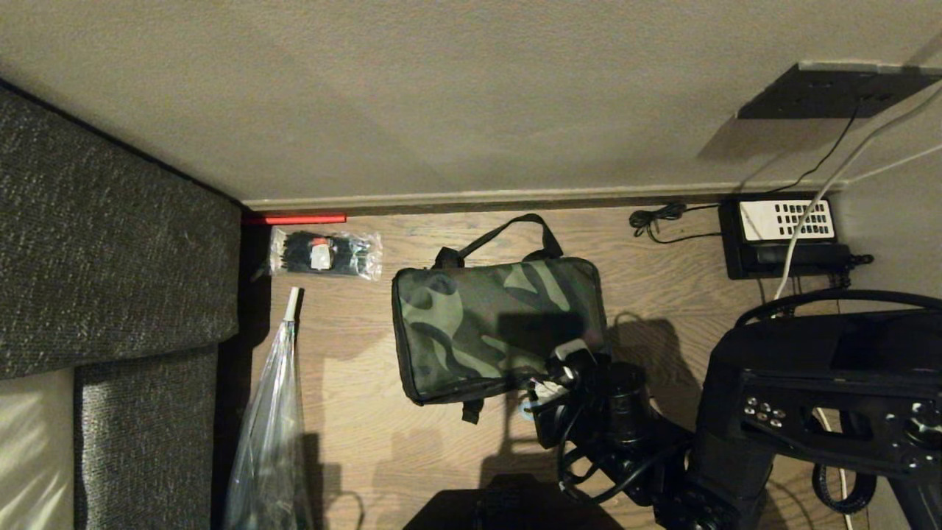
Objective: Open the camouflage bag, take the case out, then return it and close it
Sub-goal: Open the top of the storage box
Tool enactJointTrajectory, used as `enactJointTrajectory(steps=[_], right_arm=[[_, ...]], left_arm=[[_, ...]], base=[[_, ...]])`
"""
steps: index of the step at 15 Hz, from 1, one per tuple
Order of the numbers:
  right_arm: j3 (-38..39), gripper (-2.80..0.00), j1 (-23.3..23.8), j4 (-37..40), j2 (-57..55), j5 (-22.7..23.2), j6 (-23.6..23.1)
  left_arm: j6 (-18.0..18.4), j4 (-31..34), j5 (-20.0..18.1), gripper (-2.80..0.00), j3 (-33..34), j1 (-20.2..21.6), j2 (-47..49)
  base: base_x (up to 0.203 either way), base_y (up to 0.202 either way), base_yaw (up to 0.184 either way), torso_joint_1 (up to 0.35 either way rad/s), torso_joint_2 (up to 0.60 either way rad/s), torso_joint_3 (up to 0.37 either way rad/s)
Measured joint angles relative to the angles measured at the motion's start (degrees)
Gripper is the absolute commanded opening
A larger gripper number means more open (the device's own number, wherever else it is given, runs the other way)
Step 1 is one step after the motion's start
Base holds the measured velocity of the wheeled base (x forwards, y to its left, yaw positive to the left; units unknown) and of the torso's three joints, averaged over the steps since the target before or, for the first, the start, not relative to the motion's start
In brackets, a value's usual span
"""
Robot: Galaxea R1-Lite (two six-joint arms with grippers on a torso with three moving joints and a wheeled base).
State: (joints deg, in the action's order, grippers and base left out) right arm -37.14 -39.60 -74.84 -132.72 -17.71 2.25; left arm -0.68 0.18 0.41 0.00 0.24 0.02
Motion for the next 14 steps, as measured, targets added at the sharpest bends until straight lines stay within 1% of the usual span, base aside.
enactJointTrajectory(steps=[5,8,14], right_arm=[[0.29,-2.80,0.90,0.49,0.60,0.05,-0.46],[0.48,-2.80,1.62,0.52,1.48,0.70,-1.45],[1.68,-2.80,2.11,1.02,3.44,2.38,-1.79]], left_arm=[[0.00,0.00,0.00,-2.80,0.00,0.00,0.00],[0.00,0.00,0.00,-2.80,0.00,0.00,0.00],[0.02,-0.02,0.00,-2.80,0.00,0.00,0.00]], base=[[0.000,0.000,0.000,0.000,0.00,0.000],[0.000,0.000,0.000,0.000,0.00,0.000],[0.000,0.000,0.000,0.000,0.00,0.000]])
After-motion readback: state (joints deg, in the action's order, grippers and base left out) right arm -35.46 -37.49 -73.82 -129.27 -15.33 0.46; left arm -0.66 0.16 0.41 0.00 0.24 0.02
